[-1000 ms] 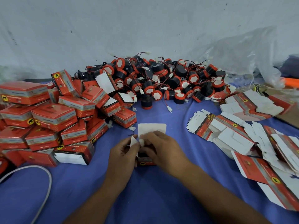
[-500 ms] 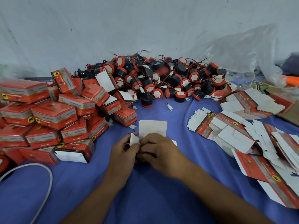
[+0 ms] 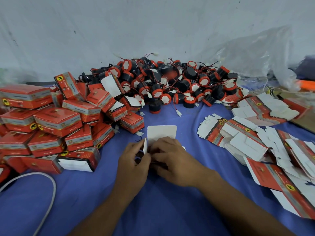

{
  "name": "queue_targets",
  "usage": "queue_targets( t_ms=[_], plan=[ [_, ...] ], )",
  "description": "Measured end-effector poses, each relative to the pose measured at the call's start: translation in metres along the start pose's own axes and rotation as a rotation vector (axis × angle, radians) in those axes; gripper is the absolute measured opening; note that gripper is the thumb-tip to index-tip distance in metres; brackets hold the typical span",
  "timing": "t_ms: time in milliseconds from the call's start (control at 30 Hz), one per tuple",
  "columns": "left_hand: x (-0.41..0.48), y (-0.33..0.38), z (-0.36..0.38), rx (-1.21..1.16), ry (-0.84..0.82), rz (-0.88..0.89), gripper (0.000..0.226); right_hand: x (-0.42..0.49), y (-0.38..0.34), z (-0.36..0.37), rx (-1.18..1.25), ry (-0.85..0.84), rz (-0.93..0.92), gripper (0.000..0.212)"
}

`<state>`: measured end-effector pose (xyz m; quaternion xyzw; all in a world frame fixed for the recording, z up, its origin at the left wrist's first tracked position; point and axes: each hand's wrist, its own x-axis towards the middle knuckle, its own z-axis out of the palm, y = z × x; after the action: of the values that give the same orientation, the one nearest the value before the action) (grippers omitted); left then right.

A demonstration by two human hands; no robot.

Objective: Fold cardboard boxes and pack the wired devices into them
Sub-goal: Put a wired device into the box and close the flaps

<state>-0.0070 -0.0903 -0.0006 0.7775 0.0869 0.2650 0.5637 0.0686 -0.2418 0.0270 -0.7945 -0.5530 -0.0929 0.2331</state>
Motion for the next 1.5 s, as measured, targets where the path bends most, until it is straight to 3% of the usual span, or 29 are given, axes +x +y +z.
queue_targets(
  t_ms=[433,600,733,800,967,1067,1167,1267,1333,1433,1500],
  plan=[
    [-0.002,-0.001,0.000,0.270,-0.093,0.233,0.042,-0.005,0.005,0.001,-0.016,-0.030,0.047,0.020],
    [0.002,-0.004,0.003,0.307,-0.082,0.205,0.029,-0.010,0.027,-0.016,0.293,0.013,0.028,0.013],
    [0.005,-0.005,0.010,0.234,-0.177,0.126,0.029,-0.014,0.035,-0.022,0.355,0.075,0.079,0.011],
    [0.007,-0.004,0.012,0.228,-0.190,0.098,0.021,-0.015,0.035,-0.023,0.372,0.106,0.154,0.007],
    [0.007,-0.002,0.012,0.238,-0.219,0.108,0.022,-0.018,0.052,-0.043,0.287,0.410,0.506,0.009],
    [0.006,-0.002,0.013,0.231,-0.187,0.119,0.021,-0.023,0.062,-0.041,0.589,0.269,0.775,0.015],
    [0.006,-0.005,0.011,0.157,-0.169,0.046,0.016,-0.022,0.065,-0.034,0.981,0.359,0.790,0.005],
    [0.005,-0.005,0.008,0.086,-0.180,-0.027,0.026,-0.017,0.060,-0.028,1.243,0.353,0.764,0.022],
    [0.004,-0.003,0.009,0.004,-0.207,-0.027,0.041,-0.016,0.056,-0.020,1.222,0.217,0.723,0.039],
    [0.006,-0.004,0.006,-0.071,-0.273,0.012,0.070,-0.014,0.047,-0.007,0.893,0.101,0.628,0.054],
    [0.010,-0.006,0.001,0.016,-0.294,0.061,0.056,-0.012,0.044,-0.005,0.800,0.120,0.541,0.041]
  ],
)
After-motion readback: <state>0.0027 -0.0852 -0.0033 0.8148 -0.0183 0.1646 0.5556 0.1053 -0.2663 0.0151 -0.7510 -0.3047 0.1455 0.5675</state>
